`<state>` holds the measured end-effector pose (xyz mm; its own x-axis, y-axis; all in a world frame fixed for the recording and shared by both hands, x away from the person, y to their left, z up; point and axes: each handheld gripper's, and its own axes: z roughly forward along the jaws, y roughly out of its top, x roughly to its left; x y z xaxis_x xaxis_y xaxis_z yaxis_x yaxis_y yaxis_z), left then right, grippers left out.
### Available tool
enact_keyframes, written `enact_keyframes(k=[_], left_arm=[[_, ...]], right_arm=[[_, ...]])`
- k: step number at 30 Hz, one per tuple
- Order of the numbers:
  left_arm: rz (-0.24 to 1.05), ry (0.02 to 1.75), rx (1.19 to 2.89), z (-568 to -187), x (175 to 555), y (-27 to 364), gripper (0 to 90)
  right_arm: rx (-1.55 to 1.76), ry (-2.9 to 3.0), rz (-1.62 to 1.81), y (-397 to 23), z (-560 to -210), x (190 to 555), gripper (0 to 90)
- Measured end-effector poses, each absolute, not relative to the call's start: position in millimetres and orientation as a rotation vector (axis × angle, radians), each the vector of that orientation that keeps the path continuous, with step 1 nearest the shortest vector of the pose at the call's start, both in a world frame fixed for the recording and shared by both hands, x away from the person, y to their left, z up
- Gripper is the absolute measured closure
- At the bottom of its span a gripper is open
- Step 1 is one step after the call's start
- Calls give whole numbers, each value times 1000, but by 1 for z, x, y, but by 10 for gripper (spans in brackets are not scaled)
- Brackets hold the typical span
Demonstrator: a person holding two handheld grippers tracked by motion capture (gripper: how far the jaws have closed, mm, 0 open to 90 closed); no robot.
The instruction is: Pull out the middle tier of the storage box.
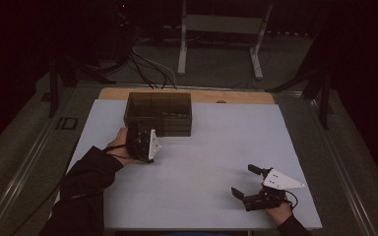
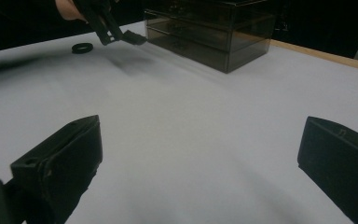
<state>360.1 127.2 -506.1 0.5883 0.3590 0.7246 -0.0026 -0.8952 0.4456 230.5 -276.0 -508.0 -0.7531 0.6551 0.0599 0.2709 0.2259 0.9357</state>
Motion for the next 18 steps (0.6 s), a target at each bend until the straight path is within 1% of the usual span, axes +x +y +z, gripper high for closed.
enact_keyframes(k=[3,5,9,10,11,13,15,18], left_arm=[[1274,253,2447,-510,359,127,56],[1279,249,2455,-511,359,126,70],[1341,213,2464,-516,357,123,86],[1370,193,2465,-517,357,122,98],[1370,193,2465,-517,357,122,123],[1420,143,2491,-521,356,119,133],[1437,111,2508,-524,355,117,155],[1446,93,2525,-527,354,114,165]], right_arm=[[861,2157,1538,-276,-508,231,0],[861,2156,1540,-276,-508,231,0],[854,2161,1533,-276,-508,230,0],[854,2161,1534,-276,-508,230,0],[854,2161,1534,-276,-508,230,0],[854,2161,1534,-276,-508,230,0],[854,2159,1534,-276,-508,230,0],[853,2160,1535,-276,-508,230,0]])
